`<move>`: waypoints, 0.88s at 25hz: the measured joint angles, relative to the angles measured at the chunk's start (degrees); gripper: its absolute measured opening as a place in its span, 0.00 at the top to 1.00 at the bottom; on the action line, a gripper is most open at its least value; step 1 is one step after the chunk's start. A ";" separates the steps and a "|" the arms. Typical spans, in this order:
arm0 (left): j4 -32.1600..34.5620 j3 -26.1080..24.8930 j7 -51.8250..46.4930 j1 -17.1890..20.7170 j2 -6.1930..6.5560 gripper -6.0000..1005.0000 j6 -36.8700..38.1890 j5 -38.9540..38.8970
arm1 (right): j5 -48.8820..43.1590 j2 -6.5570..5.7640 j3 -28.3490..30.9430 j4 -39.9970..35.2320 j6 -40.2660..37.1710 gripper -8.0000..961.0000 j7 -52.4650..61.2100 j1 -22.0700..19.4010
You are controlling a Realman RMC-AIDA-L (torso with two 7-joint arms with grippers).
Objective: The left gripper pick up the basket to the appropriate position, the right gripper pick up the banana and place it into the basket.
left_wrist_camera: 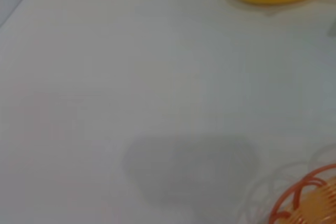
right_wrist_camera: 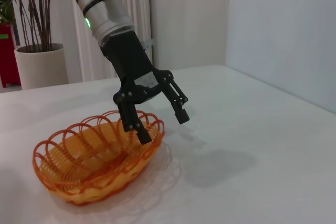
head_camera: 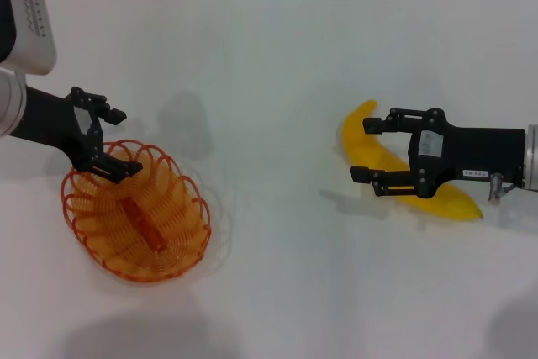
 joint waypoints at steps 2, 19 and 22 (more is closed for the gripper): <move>-0.04 0.00 0.00 0.01 0.00 0.12 -0.13 0.07 | 0.00 0.00 0.00 0.00 -0.06 0.21 -0.01 0.04; 0.17 2.44 0.14 0.49 -0.08 0.12 -0.05 -0.29 | 0.00 -0.07 0.07 0.00 0.27 0.22 -0.05 -0.23; 0.25 2.71 0.06 0.55 -0.08 0.12 0.03 -0.82 | 0.00 -0.08 0.14 0.00 0.27 0.22 -0.05 -0.31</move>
